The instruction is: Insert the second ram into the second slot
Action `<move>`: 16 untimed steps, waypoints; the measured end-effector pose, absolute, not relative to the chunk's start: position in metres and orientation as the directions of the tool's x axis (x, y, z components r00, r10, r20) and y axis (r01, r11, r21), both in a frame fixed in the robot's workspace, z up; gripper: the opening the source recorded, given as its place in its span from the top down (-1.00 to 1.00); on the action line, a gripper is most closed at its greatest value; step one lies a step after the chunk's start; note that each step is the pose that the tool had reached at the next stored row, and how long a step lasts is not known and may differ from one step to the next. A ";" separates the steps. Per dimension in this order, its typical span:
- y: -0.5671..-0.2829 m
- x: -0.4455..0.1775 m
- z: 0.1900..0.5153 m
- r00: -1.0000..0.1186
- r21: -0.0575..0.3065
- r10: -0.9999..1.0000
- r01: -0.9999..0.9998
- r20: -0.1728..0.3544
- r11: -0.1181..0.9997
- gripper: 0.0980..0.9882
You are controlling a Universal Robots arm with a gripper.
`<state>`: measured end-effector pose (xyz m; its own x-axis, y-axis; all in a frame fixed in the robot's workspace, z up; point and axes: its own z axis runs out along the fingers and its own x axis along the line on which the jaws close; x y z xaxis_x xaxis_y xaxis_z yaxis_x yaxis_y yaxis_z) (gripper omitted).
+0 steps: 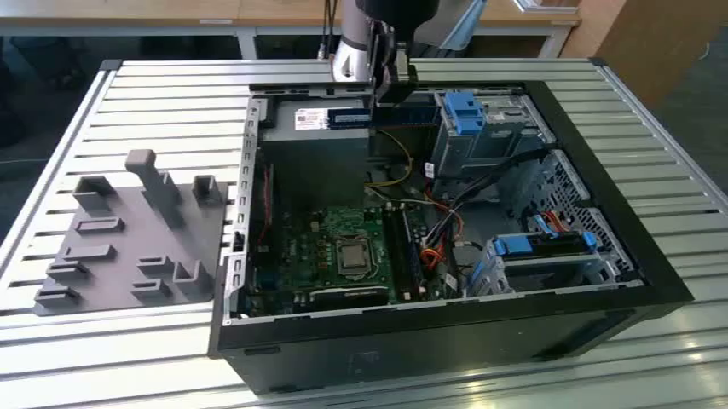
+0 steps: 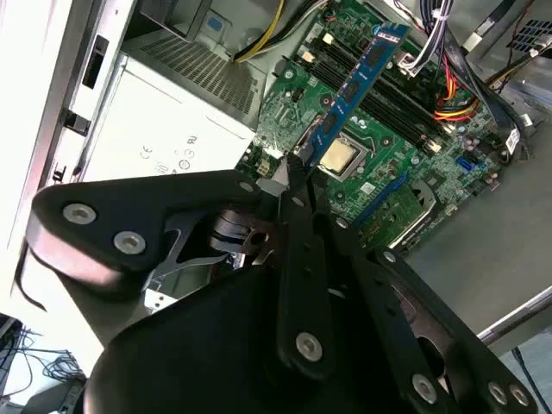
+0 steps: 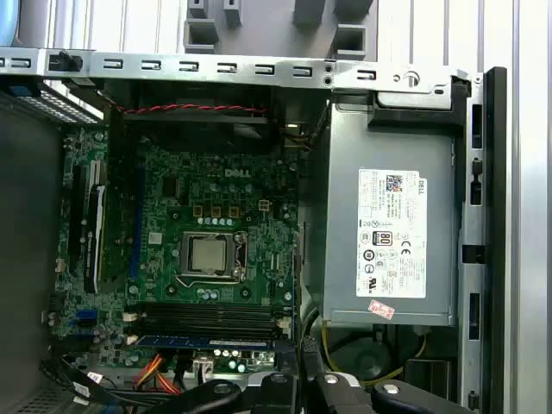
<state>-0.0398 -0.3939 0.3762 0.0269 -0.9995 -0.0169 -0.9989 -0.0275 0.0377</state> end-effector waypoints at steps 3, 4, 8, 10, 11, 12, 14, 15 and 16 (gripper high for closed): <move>-0.394 -0.040 0.376 0.027 0.038 -1.000 -0.999 -0.017 -0.027 0.91; -0.395 -0.040 0.376 0.027 0.038 -1.000 -0.999 -0.017 -0.027 0.91; -0.398 -0.040 0.376 0.027 0.038 -0.999 -0.999 -0.017 -0.027 0.91; -0.399 -0.040 0.376 0.027 0.038 -1.000 -0.999 -0.016 -0.027 0.91; -0.400 -0.040 0.376 0.027 0.038 -1.000 -0.999 -0.016 -0.027 0.91; -0.401 -0.040 0.376 0.027 0.038 -1.000 -0.999 -0.016 -0.027 0.91; -0.403 -0.040 0.376 0.027 0.038 -1.000 -0.999 -0.015 -0.027 0.91; -0.404 -0.040 0.376 0.027 0.038 -1.000 -0.999 -0.014 -0.027 0.91; -0.404 -0.040 0.376 0.027 0.038 -1.000 -0.999 -0.014 -0.027 0.91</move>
<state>-0.0398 -0.4041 0.3762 0.0267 -0.9996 -0.0136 -0.9989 -0.0272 0.0378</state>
